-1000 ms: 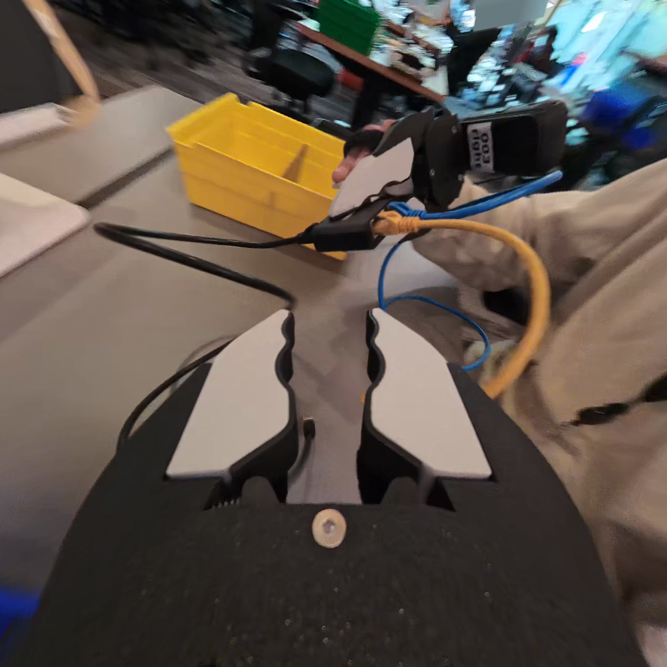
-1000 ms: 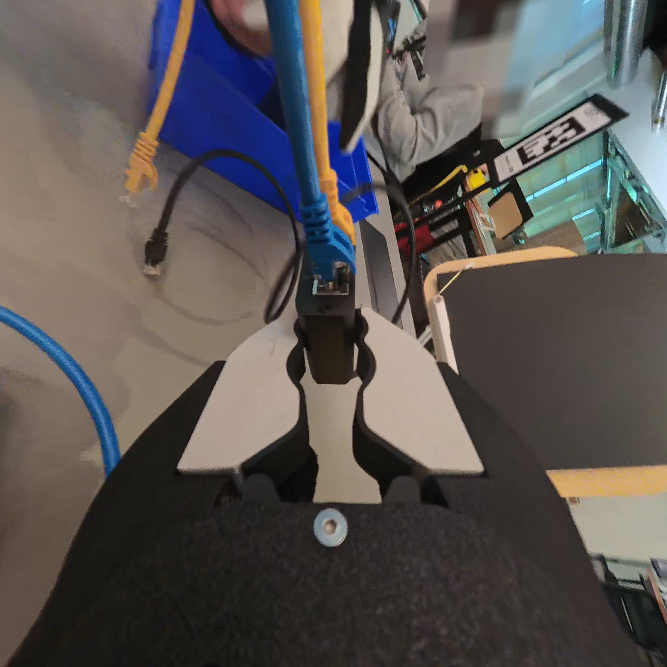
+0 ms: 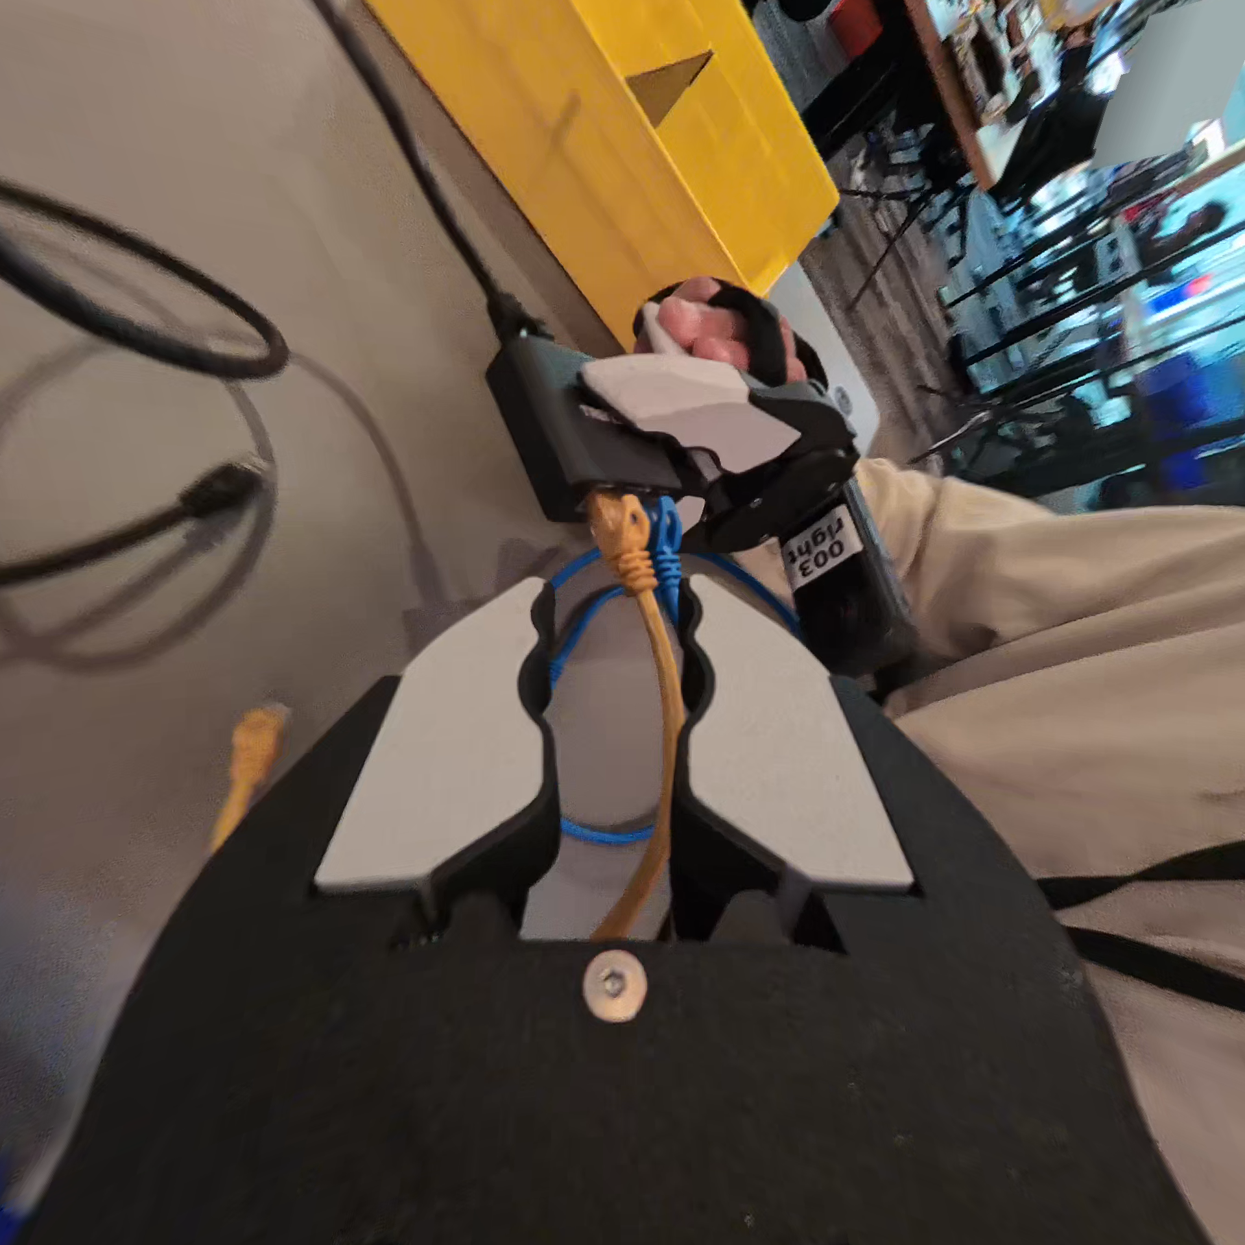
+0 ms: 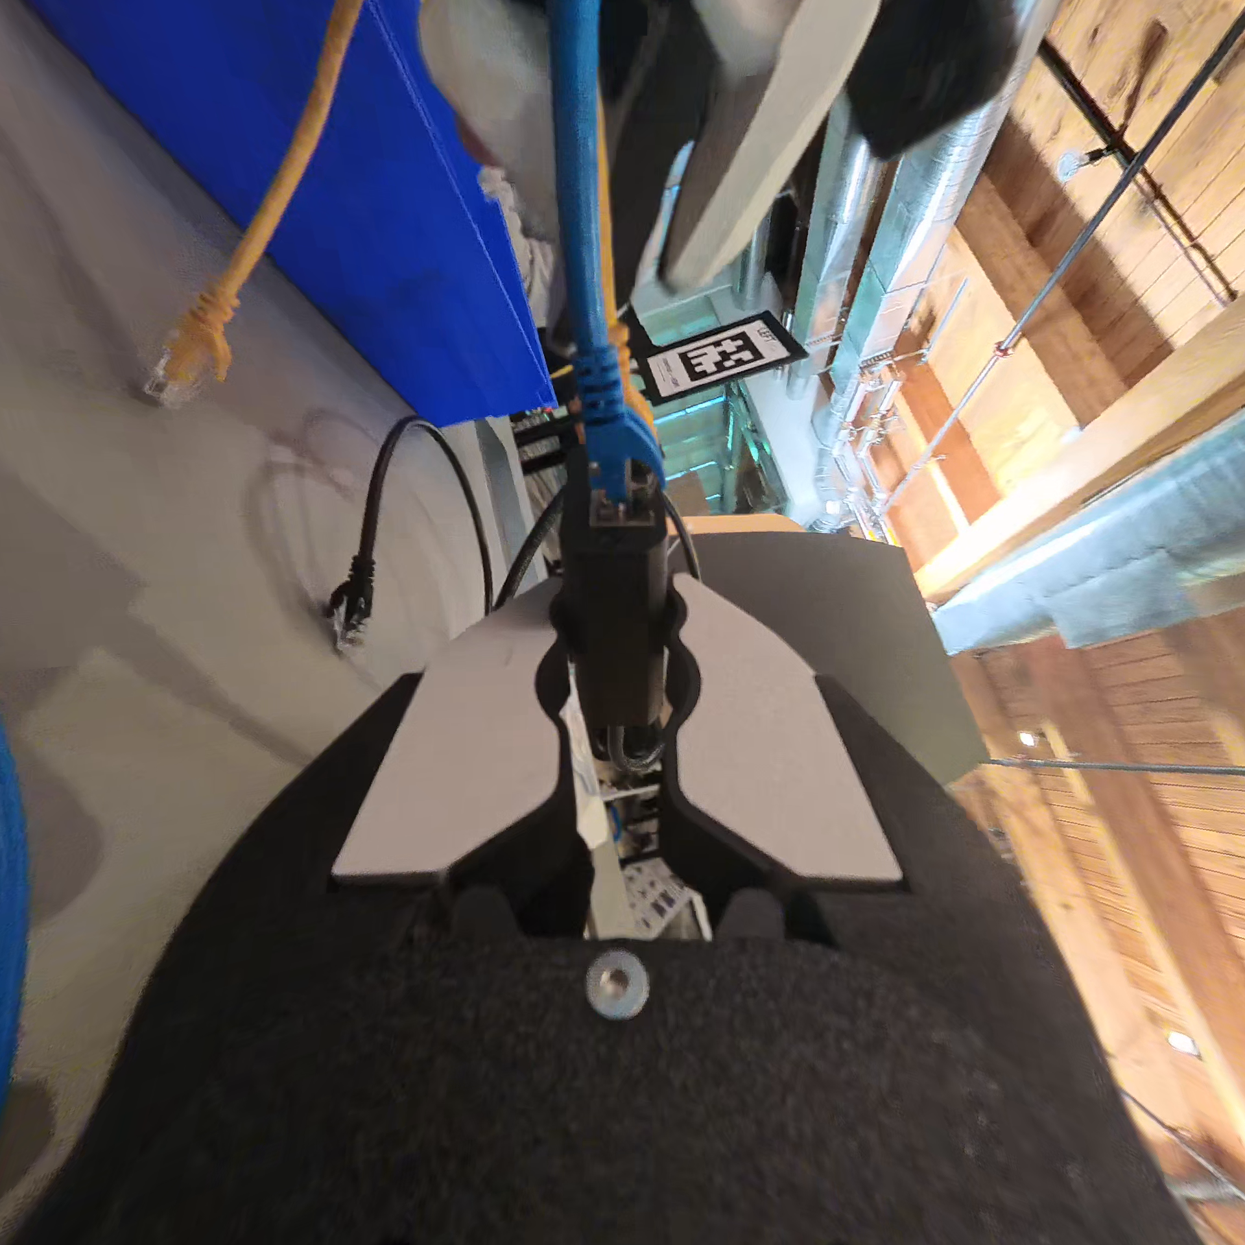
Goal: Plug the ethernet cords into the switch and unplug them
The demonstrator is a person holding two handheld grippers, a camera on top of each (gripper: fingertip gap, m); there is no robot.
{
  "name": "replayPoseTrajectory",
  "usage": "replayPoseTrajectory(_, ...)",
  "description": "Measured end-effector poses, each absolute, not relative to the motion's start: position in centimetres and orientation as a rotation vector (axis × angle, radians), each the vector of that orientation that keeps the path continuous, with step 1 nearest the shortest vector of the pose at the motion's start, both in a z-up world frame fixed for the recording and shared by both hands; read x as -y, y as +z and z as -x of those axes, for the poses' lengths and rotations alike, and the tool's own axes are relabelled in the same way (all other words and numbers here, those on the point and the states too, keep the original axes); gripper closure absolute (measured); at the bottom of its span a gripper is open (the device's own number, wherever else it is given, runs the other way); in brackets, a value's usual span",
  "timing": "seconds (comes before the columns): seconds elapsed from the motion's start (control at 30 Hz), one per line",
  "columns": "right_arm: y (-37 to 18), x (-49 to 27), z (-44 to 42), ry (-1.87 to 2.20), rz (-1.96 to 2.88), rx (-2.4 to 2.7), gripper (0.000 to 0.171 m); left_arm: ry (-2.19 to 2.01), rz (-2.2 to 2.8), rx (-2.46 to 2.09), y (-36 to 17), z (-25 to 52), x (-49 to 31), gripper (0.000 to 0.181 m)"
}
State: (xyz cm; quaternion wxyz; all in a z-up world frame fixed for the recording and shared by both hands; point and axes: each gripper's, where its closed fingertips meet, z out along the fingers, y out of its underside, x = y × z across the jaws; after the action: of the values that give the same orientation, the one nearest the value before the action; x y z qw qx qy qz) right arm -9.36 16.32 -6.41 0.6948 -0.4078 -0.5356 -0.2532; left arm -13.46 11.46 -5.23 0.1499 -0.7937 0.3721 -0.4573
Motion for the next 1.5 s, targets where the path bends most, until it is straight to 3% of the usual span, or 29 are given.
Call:
replayPoseTrajectory(0.23, -6.3, -16.1, 9.4, -0.641, 0.851, 1.228, 0.147, -1.846, 2.393, -0.584, -5.3, 12.5, -13.2, 0.150)
replayPoseTrajectory(0.4, -6.6, -15.8, 10.1, -0.674, 0.826, 1.264, 0.147, -1.858, 2.499, -0.682, -6.4, 11.8, -11.4, 0.150)
replayPoseTrajectory(0.57, -6.8, -15.8, 10.1, -0.687, 0.826, 1.275, 0.147, -1.835, 2.517, -0.674, -6.8, 11.9, -11.6, 0.166)
replayPoseTrajectory(0.83, -6.3, -15.5, 10.1, -0.673, 0.851, 1.246, 0.146, -1.884, 2.469, -0.703, -6.9, 12.0, -11.3, 0.170)
replayPoseTrajectory(1.23, -7.0, -16.3, 9.8, -0.679, 0.910, 1.245, 0.147, -1.613, 2.413, -0.910, -7.2, 11.6, -11.9, 0.168)
replayPoseTrajectory(1.5, -7.7, -17.0, 9.3, -0.656, 0.983, 1.255, 0.147, -0.687, 2.107, -1.220, -7.4, 12.7, -12.6, 0.162)
